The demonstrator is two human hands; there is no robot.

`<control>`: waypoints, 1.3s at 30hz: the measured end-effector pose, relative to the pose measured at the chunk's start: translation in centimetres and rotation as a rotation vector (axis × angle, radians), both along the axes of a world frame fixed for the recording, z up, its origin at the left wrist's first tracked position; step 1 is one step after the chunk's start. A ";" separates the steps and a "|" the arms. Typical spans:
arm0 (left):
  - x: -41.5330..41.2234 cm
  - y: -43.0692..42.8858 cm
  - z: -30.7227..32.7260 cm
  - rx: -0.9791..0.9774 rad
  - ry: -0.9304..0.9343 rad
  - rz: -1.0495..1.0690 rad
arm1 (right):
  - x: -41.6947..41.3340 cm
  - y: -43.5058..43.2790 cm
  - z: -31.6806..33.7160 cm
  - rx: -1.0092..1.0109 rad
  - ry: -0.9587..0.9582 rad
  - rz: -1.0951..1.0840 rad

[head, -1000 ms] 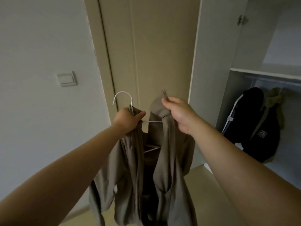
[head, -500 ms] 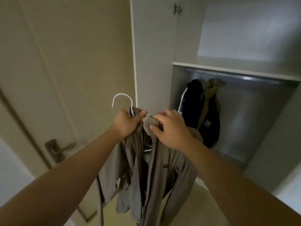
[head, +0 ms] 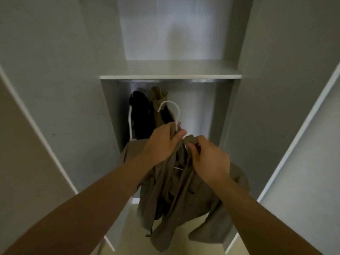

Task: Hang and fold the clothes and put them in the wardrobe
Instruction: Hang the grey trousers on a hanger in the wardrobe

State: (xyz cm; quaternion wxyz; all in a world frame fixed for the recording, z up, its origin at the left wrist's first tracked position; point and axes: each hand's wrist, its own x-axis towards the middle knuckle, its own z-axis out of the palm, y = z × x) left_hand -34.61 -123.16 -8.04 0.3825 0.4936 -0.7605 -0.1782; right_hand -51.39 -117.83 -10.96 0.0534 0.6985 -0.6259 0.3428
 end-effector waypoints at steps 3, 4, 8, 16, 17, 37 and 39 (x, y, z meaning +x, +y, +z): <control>-3.6 -4.7 -0.6 -0.162 -0.182 -0.091 | -2.5 -2.8 0.1 -0.104 -0.027 -0.230; -4.8 -6.2 -0.9 -0.237 -0.247 -0.064 | -3.3 -3.8 0.1 -0.121 -0.031 -0.291; -9.7 -11.7 -2.1 -0.323 -0.227 -0.003 | -6.3 -8.8 -0.7 -0.116 -0.031 -0.432; -16.3 -24.0 -4.5 0.242 0.181 -0.159 | -10.8 -19.2 -2.4 -0.034 -0.126 -0.596; -16.7 -25.3 -5.0 0.279 0.211 -0.152 | -11.2 -20.2 -2.6 -0.020 -0.132 -0.612; -17.0 -51.6 -12.5 0.354 -0.032 -0.446 | -10.6 -42.9 -6.8 0.218 -0.145 -0.877; -17.2 -52.9 -12.9 0.362 -0.022 -0.441 | -10.9 -44.3 -7.0 0.207 -0.169 -0.855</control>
